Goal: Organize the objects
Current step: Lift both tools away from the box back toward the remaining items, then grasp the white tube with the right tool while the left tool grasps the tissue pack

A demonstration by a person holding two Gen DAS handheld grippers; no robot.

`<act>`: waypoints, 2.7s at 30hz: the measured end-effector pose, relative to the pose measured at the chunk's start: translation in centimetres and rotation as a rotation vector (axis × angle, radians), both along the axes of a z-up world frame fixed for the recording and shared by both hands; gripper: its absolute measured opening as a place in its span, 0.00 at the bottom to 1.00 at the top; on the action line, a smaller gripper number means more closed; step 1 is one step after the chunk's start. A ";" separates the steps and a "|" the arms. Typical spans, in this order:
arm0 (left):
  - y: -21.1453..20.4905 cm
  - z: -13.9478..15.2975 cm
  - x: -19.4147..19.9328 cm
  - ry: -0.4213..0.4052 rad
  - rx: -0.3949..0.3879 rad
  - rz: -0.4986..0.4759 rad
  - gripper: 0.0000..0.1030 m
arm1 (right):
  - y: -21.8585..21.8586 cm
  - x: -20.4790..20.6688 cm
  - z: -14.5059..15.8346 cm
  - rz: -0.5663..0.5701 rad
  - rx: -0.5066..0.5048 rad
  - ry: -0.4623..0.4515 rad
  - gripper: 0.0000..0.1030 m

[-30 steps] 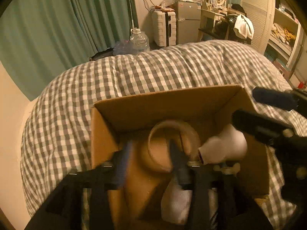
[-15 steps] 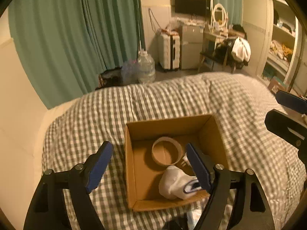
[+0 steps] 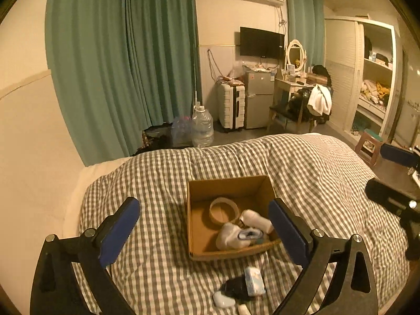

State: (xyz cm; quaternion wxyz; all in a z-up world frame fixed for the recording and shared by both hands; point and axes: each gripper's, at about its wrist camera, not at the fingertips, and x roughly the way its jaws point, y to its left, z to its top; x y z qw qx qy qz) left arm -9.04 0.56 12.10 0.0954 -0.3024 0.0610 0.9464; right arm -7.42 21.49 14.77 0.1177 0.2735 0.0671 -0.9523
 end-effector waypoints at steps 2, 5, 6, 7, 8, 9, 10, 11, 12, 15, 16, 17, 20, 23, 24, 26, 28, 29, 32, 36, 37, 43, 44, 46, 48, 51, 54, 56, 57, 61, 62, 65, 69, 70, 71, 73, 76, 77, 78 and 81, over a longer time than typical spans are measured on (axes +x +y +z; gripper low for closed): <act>-0.6 -0.8 1.3 -0.004 -0.004 0.006 0.99 | -0.4 1.8 0.1 0.011 0.004 0.003 0.85; -1.5 -2.7 3.3 -0.018 -0.025 0.023 0.99 | -1.3 4.2 -0.7 0.023 0.022 0.003 0.85; -1.9 -3.3 3.9 -0.022 -0.031 0.034 0.99 | -1.6 4.9 -1.3 0.029 0.027 -0.004 0.85; -2.3 -4.3 4.6 -0.031 -0.029 0.046 0.99 | -1.7 5.2 -1.6 0.034 0.029 -0.012 0.85; -2.5 -5.1 5.0 -0.046 -0.031 0.056 0.99 | -1.9 5.7 -2.5 0.040 0.032 -0.024 0.85; -2.9 -6.0 5.4 -0.063 -0.037 0.083 0.99 | -2.1 6.2 -3.6 0.044 0.033 -0.040 0.85; -3.3 -7.1 6.0 -0.073 -0.042 0.118 0.99 | -2.2 6.4 -4.5 0.043 0.034 -0.054 0.85; -3.6 -8.1 6.5 -0.079 -0.035 0.140 0.99 | -2.4 6.6 -5.4 0.039 0.034 -0.065 0.85; -3.8 -9.0 6.9 -0.091 -0.027 0.147 0.99 | -2.6 6.7 -6.4 0.032 0.033 -0.075 0.85; -4.4 -11.8 7.8 -0.128 -0.004 0.179 0.99 | -3.2 7.5 -10.0 0.036 0.007 -0.127 0.85; -4.6 -12.8 8.2 -0.134 0.004 0.190 0.99 | -3.4 7.6 -11.5 0.046 -0.007 -0.159 0.85; -4.6 -13.8 8.6 -0.141 0.006 0.201 0.99 | -3.6 7.7 -13.1 0.053 -0.021 -0.198 0.85; -4.6 -16.6 9.3 -0.162 -0.003 0.225 0.99 | -4.3 7.2 -17.3 0.052 -0.044 -0.296 0.85; -4.7 -19.2 10.3 -0.196 -0.036 0.231 0.99 | -5.4 6.6 -21.2 0.047 0.004 -0.368 0.85; -4.8 -20.0 10.7 -0.197 -0.047 0.235 0.99 | -5.9 6.4 -22.6 0.050 0.022 -0.393 0.84; -4.8 -21.2 11.0 -0.208 -0.079 0.240 0.99 | -6.7 6.4 -24.3 0.069 0.031 -0.422 0.81; -5.0 -22.1 10.9 -0.225 -0.094 0.249 0.99 | -7.5 6.2 -26.2 0.078 0.043 -0.453 0.75; -5.2 -22.3 10.8 -0.231 -0.088 0.258 0.99 | -8.2 6.0 -27.1 0.086 0.053 -0.474 0.70; -6.2 -23.5 10.6 -0.262 -0.079 0.287 0.99 | -9.9 5.4 -29.0 0.119 0.107 -0.517 0.56; -6.0 -24.1 11.0 -0.256 -0.111 0.276 0.99 | -10.8 5.1 -30.2 0.140 0.133 -0.557 0.39; -5.9 -24.1 10.9 -0.255 -0.114 0.273 0.99 | -10.9 5.0 -30.3 0.138 0.131 -0.560 0.39; -6.2 -24.2 10.9 -0.265 -0.090 0.265 0.99 | -12.0 3.9 -32.5 0.190 0.129 -0.648 0.39; -6.3 -24.3 10.9 -0.268 -0.091 0.265 0.99 | -12.0 3.7 -33.1 0.188 0.131 -0.666 0.39; -6.2 -24.3 10.7 -0.272 -0.093 0.265 0.99 | -11.8 3.5 -33.6 0.184 0.114 -0.688 0.39; -6.2 -24.2 10.7 -0.274 -0.095 0.266 0.99 | -11.4 3.7 -33.4 0.178 0.099 -0.683 0.33; -5.9 -24.1 10.6 -0.281 -0.107 0.267 0.99 | -10.8 4.4 -32.5 0.180 0.074 -0.654 0.28; -5.5 -23.9 10.5 -0.279 -0.119 0.252 0.99 | -8.7 5.0 -30.0 0.158 -0.015 -0.598 0.27; -5.1 -23.7 10.3 -0.283 -0.124 0.241 0.99 | -7.3 5.3 -28.1 0.146 -0.058 -0.554 0.27; -4.8 -23.5 10.1 -0.285 -0.121 0.234 0.99 | -6.4 5.5 -27.0 0.142 -0.066 -0.531 0.27; -3.0 -22.2 9.1 -0.263 -0.078 0.173 0.99 | -4.0 5.0 -23.7 0.093 -0.085 -0.460 0.26; -2.3 -21.9 8.8 -0.255 -0.071 0.154 0.99 | -3.2 4.9 -22.9 0.073 -0.077 -0.438 0.26; 0.2 -21.4 7.5 -0.230 -0.069 0.098 0.99 | -2.1 4.6 -21.6 0.024 -0.045 -0.389 0.26; 3.4 -21.9 5.8 -0.238 -0.069 0.029 0.99 | -1.1 3.9 -21.1 0.000 -0.064 -0.372 0.26; 4.1 -22.1 5.3 -0.240 -0.073 0.018 0.99 | -0.7 3.8 -21.0 -0.005 -0.070 -0.369 0.26; 4.6 -22.3 4.9 -0.243 -0.081 0.014 0.99 | -0.4 3.7 -21.0 -0.008 -0.080 -0.367 0.26; 5.7 -22.8 3.7 -0.259 -0.085 0.006 0.99 | 0.6 3.8 -21.0 -0.013 -0.104 -0.370 0.26; 6.9 -23.7 2.3 -0.303 -0.058 -0.012 0.95 | 1.6 3.4 -21.5 -0.036 -0.135 -0.389 0.26; 7.3 -24.0 2.1 -0.315 -0.055 -0.022 0.90 | 1.9 2.9 -21.9 -0.039 -0.151 -0.400 0.26; 7.9 -24.5 1.8 -0.329 -0.063 -0.039 0.85 | 2.0 2.4 -22.3 -0.038 -0.168 -0.409 0.26; 9.1 -25.7 1.6 -0.367 -0.094 -0.104 0.72 | 2.5 2.0 -23.0 -0.041 -0.196 -0.413 0.26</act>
